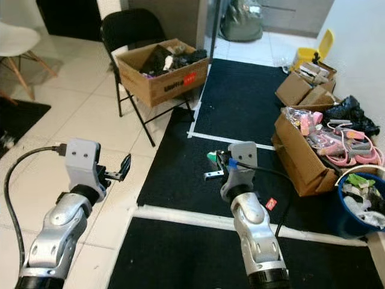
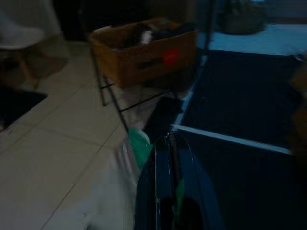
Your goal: Picking trash to rubbish bin
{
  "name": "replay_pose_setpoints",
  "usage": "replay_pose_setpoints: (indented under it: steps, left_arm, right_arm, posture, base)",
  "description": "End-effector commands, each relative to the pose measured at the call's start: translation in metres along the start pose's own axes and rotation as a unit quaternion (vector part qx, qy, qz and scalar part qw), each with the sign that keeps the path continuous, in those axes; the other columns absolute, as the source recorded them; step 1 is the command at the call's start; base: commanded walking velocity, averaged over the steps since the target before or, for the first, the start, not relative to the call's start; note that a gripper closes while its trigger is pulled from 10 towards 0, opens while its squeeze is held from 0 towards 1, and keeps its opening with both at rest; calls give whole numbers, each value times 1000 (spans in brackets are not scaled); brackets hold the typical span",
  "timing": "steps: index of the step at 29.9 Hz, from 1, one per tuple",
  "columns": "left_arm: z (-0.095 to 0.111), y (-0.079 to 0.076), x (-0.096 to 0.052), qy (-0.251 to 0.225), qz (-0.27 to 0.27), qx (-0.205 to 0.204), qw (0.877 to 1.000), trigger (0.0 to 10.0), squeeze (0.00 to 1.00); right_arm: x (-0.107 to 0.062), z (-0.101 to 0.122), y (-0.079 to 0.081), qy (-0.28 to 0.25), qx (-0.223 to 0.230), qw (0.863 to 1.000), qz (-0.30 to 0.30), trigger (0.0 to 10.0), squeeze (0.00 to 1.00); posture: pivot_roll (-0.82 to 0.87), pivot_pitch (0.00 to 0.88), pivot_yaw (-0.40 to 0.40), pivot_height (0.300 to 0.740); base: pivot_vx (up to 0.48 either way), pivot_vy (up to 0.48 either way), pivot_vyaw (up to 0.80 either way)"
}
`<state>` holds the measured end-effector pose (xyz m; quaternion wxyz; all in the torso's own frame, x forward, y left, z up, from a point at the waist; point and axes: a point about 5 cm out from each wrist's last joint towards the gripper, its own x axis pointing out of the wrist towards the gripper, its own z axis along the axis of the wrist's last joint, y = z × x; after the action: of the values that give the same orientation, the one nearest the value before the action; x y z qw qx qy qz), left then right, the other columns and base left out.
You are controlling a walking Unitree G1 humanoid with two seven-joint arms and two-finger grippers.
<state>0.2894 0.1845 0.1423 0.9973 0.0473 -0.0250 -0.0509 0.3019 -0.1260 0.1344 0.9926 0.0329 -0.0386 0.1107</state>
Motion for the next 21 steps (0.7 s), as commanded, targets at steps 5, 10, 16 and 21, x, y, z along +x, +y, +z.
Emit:
replay_pose_setpoints:
  steps: [5, 10, 16, 21]
  left_arm:
    - [-3, -4, -1, 8, -6, 0, 1000, 10000, 0]
    - [-4, -2, -3, 9, -2, 2, 1000, 10000, 0]
    - [-4, -1, -4, 10, -3, 6, 1000, 10000, 0]
    - [-6, -2, -4, 12, -2, 3, 1000, 10000, 0]
  right_arm:
    - [-6, -12, -10, 19, 3, 1000, -22, 10000, 0]
    - [-6, -18, -9, 30, 20, 999, -22, 10000, 0]
    - [-5, -17, -4, 26, 24, 999, -7, 10000, 0]
    - [-7, -18, -1, 26, 18, 999, 8, 10000, 0]
  posture:
    - [-38, 103, -12, 740]
    - [-31, 104, -18, 740]
    - [-29, 109, -24, 740]
    - [-35, 109, -26, 740]
  base:
    - [340, 0, -800]
    - [337, 0, -320]
    - [339, 0, 0]
    - [337, 0, 0]
